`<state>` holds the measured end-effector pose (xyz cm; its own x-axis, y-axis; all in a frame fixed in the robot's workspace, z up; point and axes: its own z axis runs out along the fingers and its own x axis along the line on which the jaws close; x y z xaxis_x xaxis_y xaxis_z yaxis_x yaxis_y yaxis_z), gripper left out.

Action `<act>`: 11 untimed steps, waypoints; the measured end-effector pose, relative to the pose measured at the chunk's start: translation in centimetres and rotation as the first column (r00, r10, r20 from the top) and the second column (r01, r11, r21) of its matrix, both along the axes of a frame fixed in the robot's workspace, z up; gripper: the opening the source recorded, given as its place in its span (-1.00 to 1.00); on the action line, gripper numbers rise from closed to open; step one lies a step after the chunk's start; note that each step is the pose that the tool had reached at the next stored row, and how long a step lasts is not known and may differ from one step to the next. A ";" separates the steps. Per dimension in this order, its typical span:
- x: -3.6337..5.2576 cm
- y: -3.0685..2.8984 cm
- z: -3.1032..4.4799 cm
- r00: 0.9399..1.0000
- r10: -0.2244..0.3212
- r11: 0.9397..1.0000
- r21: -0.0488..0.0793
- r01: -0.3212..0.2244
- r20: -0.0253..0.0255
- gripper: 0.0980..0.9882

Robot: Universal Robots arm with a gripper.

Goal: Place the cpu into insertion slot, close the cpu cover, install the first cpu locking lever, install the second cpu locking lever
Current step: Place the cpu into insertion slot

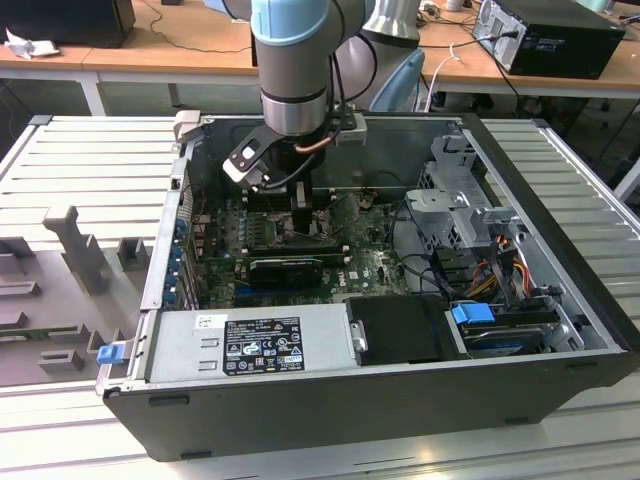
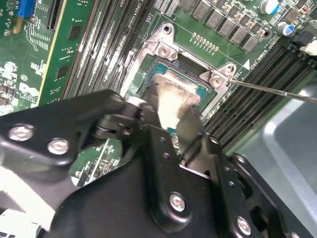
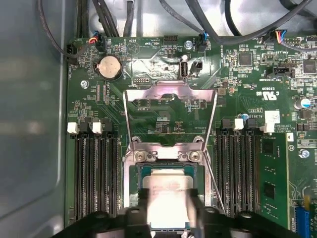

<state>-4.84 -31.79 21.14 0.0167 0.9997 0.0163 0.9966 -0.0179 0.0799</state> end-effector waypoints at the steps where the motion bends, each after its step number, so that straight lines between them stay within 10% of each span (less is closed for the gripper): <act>1: 0.00 0.00 0.07 1.000 0.000 1.000 0.000 0.000 0.000 -0.44; 6: 0.00 0.00 0.47 1.000 0.000 1.000 0.000 0.000 0.000 -0.98; 11: 0.00 0.00 0.85 1.000 0.000 1.000 0.000 0.000 0.000 -0.98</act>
<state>-4.83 -31.79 21.98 0.0171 0.9997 0.0161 0.9966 -0.0184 0.0798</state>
